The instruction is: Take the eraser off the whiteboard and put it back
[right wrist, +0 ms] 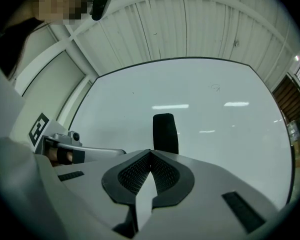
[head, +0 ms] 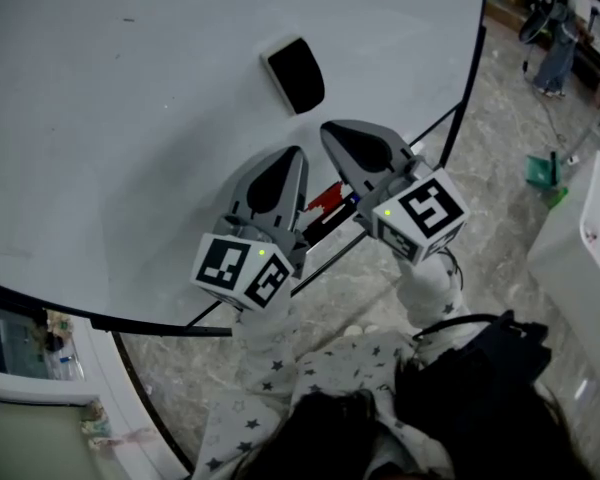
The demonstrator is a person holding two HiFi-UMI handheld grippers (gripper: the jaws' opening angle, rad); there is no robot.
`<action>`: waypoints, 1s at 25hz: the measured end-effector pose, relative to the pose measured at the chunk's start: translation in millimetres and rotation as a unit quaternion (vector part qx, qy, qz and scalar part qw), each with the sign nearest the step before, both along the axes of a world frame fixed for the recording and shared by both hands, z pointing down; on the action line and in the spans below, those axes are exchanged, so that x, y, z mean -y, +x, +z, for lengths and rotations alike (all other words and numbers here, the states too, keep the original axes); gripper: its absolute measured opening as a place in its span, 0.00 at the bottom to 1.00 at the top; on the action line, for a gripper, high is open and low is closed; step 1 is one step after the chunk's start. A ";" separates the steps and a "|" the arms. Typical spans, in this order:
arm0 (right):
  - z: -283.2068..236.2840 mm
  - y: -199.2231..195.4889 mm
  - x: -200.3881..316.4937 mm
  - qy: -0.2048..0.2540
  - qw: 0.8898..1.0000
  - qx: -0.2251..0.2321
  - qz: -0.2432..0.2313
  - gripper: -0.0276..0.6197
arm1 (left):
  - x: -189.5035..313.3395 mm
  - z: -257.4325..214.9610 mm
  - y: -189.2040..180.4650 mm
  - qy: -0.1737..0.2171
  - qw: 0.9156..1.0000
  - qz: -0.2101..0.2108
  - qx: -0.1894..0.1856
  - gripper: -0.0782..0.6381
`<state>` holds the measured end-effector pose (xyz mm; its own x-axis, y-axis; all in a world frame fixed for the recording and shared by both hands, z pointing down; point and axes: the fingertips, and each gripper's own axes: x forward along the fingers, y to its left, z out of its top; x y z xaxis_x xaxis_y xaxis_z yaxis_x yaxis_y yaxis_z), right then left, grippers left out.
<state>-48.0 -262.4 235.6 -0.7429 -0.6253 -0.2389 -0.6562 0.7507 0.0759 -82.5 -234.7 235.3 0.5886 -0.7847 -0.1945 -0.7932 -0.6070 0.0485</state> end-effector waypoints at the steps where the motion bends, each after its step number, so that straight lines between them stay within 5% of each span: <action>1: 4.7 0.5 0.2 -0.006 1.000 -0.001 -0.003 0.05 | 0.5 2.5 0.6 -0.002 1.000 0.001 0.000 0.11; 25: 47.7 11.8 -36.3 -0.037 0.998 -0.037 -0.047 0.05 | -22.7 41.2 13.4 -0.028 0.999 0.007 -0.014 0.11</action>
